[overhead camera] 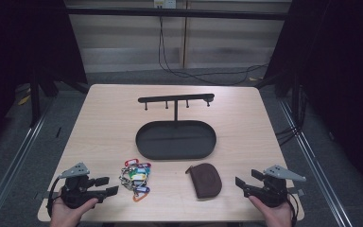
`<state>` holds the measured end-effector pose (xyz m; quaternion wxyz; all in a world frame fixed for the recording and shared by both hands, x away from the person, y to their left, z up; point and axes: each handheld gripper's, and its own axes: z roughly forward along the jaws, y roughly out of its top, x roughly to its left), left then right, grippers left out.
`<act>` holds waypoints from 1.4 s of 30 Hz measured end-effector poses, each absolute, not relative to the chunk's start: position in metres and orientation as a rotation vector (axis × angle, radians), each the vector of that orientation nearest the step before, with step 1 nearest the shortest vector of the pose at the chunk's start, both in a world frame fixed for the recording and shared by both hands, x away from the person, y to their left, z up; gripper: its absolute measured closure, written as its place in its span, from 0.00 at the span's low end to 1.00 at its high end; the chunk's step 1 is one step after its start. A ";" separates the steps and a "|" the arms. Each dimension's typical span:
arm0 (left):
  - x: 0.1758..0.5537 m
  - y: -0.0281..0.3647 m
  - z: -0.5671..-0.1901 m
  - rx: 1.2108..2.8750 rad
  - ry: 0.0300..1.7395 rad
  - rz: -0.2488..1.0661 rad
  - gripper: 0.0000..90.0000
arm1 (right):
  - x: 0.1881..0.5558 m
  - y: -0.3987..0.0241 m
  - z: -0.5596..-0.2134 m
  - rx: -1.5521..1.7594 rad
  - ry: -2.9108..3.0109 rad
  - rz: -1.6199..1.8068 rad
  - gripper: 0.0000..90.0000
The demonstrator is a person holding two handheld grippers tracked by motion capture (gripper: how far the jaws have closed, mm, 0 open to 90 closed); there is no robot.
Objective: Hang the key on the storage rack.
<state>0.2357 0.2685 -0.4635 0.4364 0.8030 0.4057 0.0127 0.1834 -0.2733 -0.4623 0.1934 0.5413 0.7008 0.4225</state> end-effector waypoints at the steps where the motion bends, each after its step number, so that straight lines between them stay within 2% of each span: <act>1: 0.237 0.269 -0.464 2.010 1.019 0.030 0.44 | 0.184 -0.273 -0.462 1.519 1.965 1.184 0.30; 4: 0.236 0.268 -0.465 2.003 1.013 0.026 0.45 | 0.183 -0.273 -0.462 1.510 1.961 1.168 0.30; 8: 0.234 0.267 -0.463 2.013 0.979 0.033 0.49 | 0.181 -0.270 -0.462 1.467 1.966 1.166 0.38; 22: 0.235 0.255 -0.459 2.054 1.017 -0.012 0.52 | 0.178 -0.271 -0.460 1.477 1.977 1.198 0.31; 23: 0.236 0.253 -0.458 2.060 1.009 -0.027 0.52 | 0.178 -0.272 -0.460 1.477 1.971 1.206 0.31; 25: 0.237 0.248 -0.456 2.085 0.929 -0.042 0.59 | 0.179 -0.274 -0.461 1.488 1.967 1.211 0.31; 36: 0.245 0.225 -0.452 2.222 0.869 -0.054 0.61 | 0.180 -0.272 -0.462 1.497 1.983 1.197 0.29; 42: 0.253 0.215 -0.445 2.241 0.868 -0.083 0.75 | 0.182 -0.271 -0.463 1.499 1.996 1.186 0.29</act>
